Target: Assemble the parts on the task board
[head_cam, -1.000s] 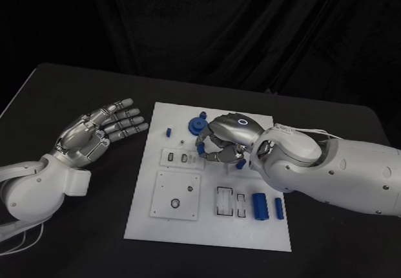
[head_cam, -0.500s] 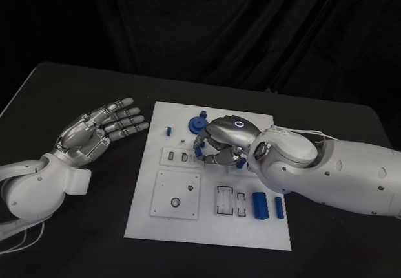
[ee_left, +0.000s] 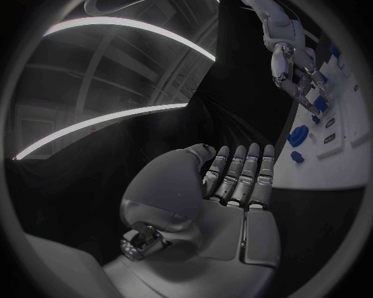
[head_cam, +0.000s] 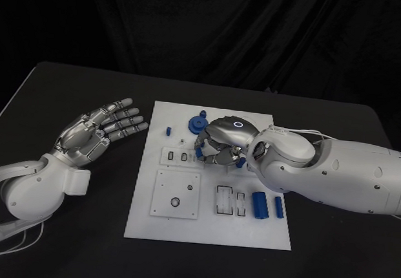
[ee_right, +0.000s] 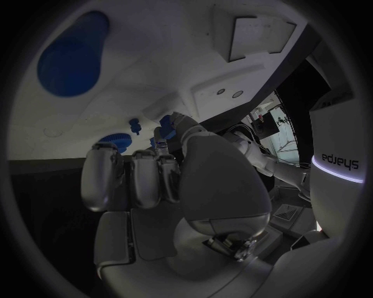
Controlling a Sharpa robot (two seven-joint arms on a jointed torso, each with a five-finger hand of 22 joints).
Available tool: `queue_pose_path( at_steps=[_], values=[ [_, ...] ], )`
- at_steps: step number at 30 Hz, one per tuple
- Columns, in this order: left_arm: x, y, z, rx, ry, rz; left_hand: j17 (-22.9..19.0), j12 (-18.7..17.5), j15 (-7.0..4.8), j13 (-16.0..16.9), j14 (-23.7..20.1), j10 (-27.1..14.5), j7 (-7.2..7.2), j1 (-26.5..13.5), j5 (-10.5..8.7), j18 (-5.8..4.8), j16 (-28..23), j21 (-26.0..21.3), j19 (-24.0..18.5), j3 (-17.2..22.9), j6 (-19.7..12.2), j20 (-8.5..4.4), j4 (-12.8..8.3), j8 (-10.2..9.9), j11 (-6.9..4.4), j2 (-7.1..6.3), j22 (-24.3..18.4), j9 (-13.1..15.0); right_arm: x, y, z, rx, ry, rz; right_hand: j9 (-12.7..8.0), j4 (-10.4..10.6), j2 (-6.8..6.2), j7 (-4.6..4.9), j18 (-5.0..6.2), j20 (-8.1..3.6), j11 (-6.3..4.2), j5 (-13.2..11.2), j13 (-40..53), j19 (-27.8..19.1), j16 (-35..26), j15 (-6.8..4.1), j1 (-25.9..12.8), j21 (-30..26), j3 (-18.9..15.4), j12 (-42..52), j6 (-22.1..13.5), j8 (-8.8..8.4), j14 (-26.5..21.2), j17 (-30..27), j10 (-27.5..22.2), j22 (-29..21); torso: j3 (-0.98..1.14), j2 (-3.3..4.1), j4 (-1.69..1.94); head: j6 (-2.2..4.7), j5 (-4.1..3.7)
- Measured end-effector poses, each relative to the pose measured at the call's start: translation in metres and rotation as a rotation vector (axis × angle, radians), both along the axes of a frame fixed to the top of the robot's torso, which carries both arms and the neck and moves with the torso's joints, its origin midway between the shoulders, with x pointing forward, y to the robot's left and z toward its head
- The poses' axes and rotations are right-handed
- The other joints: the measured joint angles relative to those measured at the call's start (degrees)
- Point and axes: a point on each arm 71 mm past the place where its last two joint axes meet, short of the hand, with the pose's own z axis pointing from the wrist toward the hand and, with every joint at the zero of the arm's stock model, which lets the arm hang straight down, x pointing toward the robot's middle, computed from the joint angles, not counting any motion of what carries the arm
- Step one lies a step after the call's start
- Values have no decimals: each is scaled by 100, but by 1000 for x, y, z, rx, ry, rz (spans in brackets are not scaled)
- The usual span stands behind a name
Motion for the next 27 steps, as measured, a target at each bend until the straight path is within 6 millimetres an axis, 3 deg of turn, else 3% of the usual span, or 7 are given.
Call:
queue_pose_path(
  at_steps=[6, 12, 14, 16, 18, 21, 27],
  values=[
    [0, 0, 0, 0, 1, 0, 0, 0, 0, 0, 0, 0, 0, 0, 0, 0, 0, 0, 0, 0, 0, 0, 0, 0, 0, 0, 0, 0, 1, 1, -3, -11, 5, -6, 1, 0, -22, -9, 0, 0, 21, 0, 0, 0, 0, 0, -22, 0, 0, 0, -8, 0, 0, 0, -23, 0, -2, 0, -1, -8, 1],
    [0, 0, -1, -1, 1, -2, 0, 0, 21, -1, -21, 0, 0, 0, 0, 0, 0, 0, 0, 16, 0, 0, -16, 0, 0, 0, 0, -1, 2, 2, -4, -15, 7, -8, 1, 0, 2, -25, 0, 0, 23, -159, -1, 0, -4, 0, -48, -22, 0, 0, -39, -7, 0, -1, -25, 0, -1, 0, -1, -15, 1],
    [0, 0, -1, -1, 2, -2, 0, 0, 21, -1, -21, 0, 0, 0, 0, 0, 0, 0, 0, 16, 0, 0, -16, 0, 0, 0, 0, -1, 2, 2, -4, -17, 7, -8, 583, 48, -7, -1, 0, 3, 72, -444, -1, 3, -31, 0, -192, -59, -48, -6, -186, -110, 0, -1, -75, -1, 0, 0, -1, -20, 1],
    [0, 0, -1, -2, 2, -2, 0, 0, 21, -1, -21, 0, 0, 0, 0, 0, 0, 0, 0, 16, 0, 0, -16, 0, 0, 0, 0, -1, 3, 1, -5, -20, 9, -9, 765, 104, 3, 58, 0, 43, 114, -717, -1, -2, -31, 0, -341, -59, -119, -72, -364, -241, 0, -1, -116, -1, 0, 0, -1, -23, 1],
    [0, 0, -1, -2, 2, -2, 0, 0, 21, -1, -21, 0, 0, 0, 0, 0, 0, 0, 0, 16, 0, 0, -16, 0, 0, 0, 1, -1, 3, 1, -5, -23, 9, -10, 699, 142, -43, 106, 0, 52, 100, -964, -1, -11, -67, 0, -431, -103, -188, -128, -581, -428, 0, -1, -170, -1, 1, 0, -1, -23, -1],
    [0, 0, -1, -1, 2, -2, 0, 0, 21, -1, -21, 0, 0, 0, 0, 0, 0, 0, 0, 15, 0, 0, -16, 0, 0, 0, 1, -1, 3, 1, -5, -24, 10, -10, 603, 152, -84, 124, 0, 52, 82, -1140, -1, -11, -68, 0, -455, -103, -229, -136, -799, -600, 0, -1, -188, -1, 2, 1, -1, -23, -2],
    [0, 1, -2, -1, 2, -1, 0, 0, 21, -2, -21, 0, 0, 0, 0, 0, 0, 0, 0, 15, 0, 0, -16, 0, 0, 0, 1, -1, 3, 1, -6, -27, 11, -10, 477, 164, -90, 129, 0, 52, 82, -1315, -1, -11, -68, 0, -449, -134, -322, -172, -1049, -728, 0, -1, -229, -1, 2, 1, -1, -31, -5]
  ],
)
